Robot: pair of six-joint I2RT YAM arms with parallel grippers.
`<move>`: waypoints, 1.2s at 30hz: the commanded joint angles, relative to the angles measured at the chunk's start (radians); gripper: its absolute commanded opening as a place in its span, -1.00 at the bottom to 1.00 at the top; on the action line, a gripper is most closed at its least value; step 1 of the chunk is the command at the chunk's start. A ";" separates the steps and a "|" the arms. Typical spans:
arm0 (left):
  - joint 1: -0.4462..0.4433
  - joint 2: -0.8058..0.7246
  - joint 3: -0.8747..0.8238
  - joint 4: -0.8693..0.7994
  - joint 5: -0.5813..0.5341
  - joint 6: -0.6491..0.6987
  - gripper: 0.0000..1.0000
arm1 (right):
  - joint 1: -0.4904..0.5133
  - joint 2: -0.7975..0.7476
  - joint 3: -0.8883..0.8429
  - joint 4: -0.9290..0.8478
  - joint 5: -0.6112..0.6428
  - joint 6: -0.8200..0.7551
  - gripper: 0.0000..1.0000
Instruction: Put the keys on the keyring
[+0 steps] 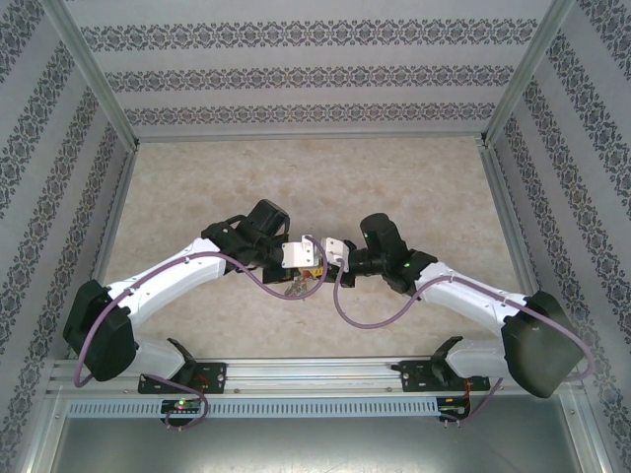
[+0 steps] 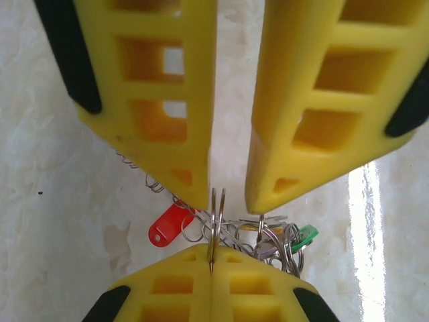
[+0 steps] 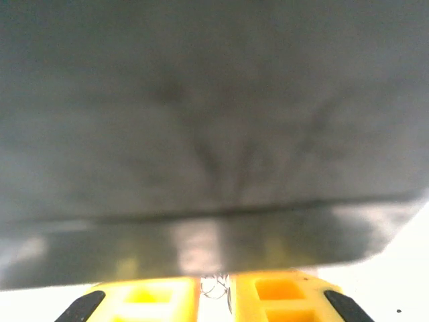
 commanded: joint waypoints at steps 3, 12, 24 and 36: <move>-0.015 -0.035 0.014 0.028 0.026 -0.007 -1.00 | 0.012 0.014 -0.017 0.044 0.001 0.021 -0.62; -0.016 -0.043 0.007 0.045 0.028 -0.018 -1.00 | 0.013 0.017 -0.024 0.039 0.004 0.015 -0.64; -0.017 -0.063 -0.043 0.117 0.020 -0.041 -1.00 | -0.027 -0.143 -0.141 0.131 0.068 0.140 -0.59; -0.016 -0.045 -0.024 0.115 0.028 -0.051 -1.00 | 0.004 -0.246 -0.237 0.170 0.137 0.183 -0.59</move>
